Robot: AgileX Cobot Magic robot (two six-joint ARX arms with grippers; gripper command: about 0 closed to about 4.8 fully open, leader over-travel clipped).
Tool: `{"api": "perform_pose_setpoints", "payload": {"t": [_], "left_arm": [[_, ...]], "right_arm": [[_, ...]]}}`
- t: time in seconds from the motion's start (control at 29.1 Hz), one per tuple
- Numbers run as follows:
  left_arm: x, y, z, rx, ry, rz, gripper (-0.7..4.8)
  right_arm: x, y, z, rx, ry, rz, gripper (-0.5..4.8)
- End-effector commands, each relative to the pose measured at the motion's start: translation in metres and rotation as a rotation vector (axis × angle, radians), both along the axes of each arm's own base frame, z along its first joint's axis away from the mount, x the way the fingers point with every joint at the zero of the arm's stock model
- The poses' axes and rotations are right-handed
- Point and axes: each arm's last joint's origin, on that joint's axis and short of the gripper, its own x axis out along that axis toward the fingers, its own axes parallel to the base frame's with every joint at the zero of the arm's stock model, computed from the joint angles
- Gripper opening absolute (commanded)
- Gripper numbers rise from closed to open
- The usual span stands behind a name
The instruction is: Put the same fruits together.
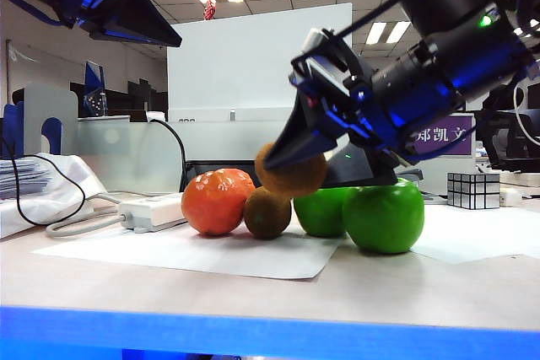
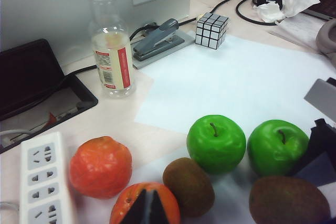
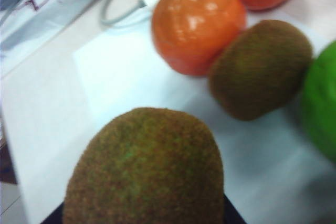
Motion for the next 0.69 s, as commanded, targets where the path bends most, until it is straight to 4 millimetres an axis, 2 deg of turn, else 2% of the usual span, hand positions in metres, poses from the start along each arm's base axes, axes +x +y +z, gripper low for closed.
{"api": "perform_pose_setpoints", "payload": {"t": [0.03,0.41,0.48,0.55,0.69], "left_arm": [[0.0002,0.0004,0.0031,-0.007,-0.015,0.001,-0.04],[0.0002,0.0004,0.0032,-0.008,-0.016,0.001,-0.04],[0.0002,0.0004,0.0032,-0.008,-0.016,0.001,-0.04],[0.0001,0.0004,0.0033,-0.008,-0.016,0.001,-0.04],[0.0002,0.0004,0.0032,-0.008,-0.016,0.001,-0.04]], "right_arm": [[0.0026,0.0016,0.0002,-0.009,-0.034,0.008,-0.08],[0.0109,0.0059,-0.0028,-0.015,-0.062,-0.02,-0.06],[0.0116,0.0062,-0.003,-0.015,-0.066,-0.025,0.89],[0.0116,0.0061,-0.0031,-0.016,-0.065,-0.028,2.19],[0.0115,0.0061,-0.0032,-0.017,-0.064,-0.027,2.3]]}}
